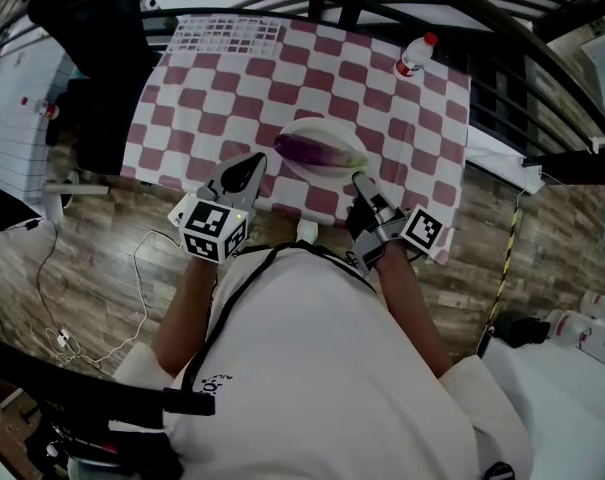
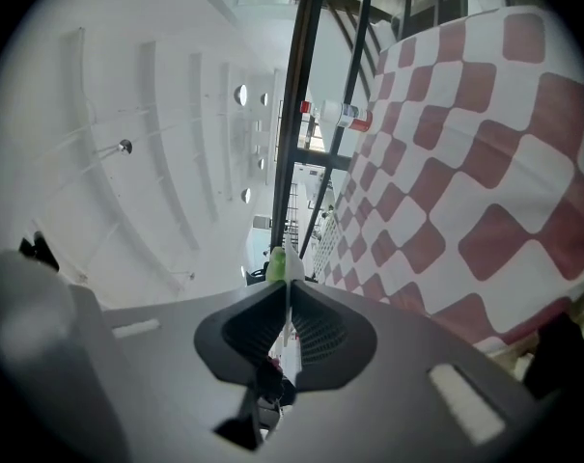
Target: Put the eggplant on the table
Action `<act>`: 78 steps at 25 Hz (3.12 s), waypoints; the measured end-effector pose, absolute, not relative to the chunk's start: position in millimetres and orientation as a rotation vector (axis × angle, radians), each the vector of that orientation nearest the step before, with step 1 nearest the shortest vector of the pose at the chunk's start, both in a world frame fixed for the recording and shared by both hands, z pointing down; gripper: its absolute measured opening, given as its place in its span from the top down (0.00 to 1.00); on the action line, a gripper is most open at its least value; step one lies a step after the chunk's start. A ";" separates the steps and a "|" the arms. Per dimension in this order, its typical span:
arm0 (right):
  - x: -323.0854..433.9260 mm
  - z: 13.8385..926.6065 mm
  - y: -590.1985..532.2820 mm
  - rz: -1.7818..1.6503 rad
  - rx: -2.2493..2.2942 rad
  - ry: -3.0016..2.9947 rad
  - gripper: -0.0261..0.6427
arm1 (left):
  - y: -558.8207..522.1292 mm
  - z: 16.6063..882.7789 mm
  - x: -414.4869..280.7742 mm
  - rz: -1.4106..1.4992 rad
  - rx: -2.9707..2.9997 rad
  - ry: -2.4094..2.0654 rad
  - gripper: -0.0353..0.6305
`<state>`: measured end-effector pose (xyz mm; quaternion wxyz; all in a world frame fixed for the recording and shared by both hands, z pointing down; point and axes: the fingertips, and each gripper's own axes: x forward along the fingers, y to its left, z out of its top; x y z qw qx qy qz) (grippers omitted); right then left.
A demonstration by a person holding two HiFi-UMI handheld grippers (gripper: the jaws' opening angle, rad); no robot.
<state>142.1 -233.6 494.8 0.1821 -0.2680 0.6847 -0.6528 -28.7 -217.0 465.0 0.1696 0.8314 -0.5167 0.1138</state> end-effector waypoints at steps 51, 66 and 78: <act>66.4 566.0 -332.0 -1.849 -0.780 1.937 0.92 | -290.3 548.5 -98.1 0.518 2.282 -1.277 0.94; 53.6 614.4 -361.4 -1.848 -0.789 1.976 0.92 | -310.5 569.7 -113.7 0.588 2.263 -1.273 0.94; 51.9 651.4 -372.9 -1.869 -0.793 1.977 0.92 | -293.3 576.9 -136.9 0.635 2.210 -1.311 0.94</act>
